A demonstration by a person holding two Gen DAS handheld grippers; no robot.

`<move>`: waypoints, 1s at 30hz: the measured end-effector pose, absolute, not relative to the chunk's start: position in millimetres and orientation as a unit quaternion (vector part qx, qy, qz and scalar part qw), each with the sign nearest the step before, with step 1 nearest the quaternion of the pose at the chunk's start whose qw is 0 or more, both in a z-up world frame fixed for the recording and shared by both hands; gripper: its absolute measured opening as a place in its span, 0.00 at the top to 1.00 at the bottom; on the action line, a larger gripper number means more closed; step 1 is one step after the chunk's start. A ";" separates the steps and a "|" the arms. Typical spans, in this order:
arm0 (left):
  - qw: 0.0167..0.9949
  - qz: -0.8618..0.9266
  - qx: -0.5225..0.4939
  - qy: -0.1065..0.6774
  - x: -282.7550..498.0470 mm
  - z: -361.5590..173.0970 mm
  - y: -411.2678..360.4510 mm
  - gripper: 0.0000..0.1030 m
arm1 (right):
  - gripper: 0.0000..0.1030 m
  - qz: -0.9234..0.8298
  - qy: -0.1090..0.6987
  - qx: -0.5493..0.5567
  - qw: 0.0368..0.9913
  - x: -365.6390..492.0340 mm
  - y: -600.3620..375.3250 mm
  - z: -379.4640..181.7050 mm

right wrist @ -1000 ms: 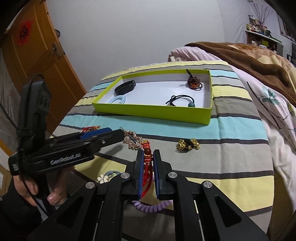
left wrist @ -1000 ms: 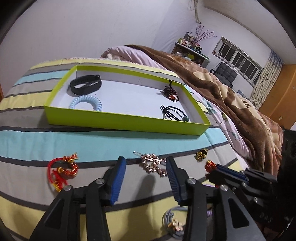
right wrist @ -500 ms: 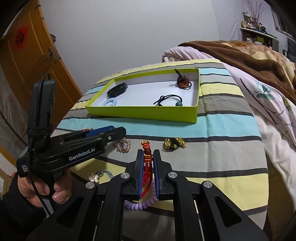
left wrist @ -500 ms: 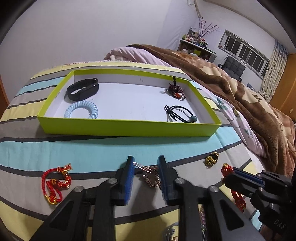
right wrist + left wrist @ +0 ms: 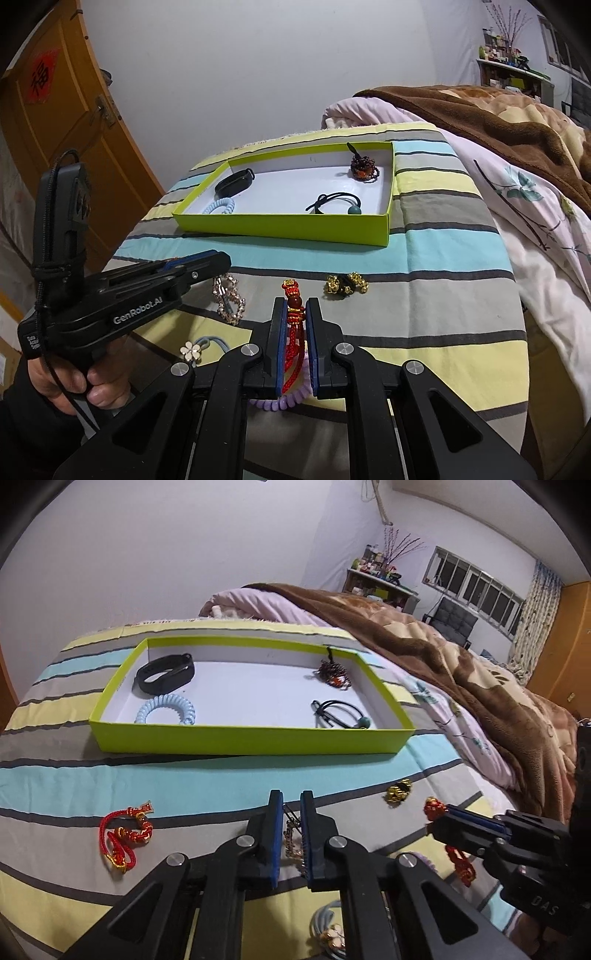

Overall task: Organize jewelry
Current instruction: 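Close the left gripper on the rose-gold hair clip while the right holds the red keychain, then carry the hair clip and keychain into the green box and open both grippers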

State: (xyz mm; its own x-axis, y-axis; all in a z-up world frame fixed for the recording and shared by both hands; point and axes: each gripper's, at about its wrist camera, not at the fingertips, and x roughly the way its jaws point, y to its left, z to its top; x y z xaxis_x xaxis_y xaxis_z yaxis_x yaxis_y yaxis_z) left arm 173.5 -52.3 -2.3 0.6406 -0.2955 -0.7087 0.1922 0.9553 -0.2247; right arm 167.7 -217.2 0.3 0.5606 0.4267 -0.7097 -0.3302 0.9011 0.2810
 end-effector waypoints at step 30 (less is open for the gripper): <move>0.929 -0.110 -0.028 0.353 215.4 67.9 -11.4 0.97 | 0.90 0.213 0.380 0.002 0.900 226.1 -194.7 43.6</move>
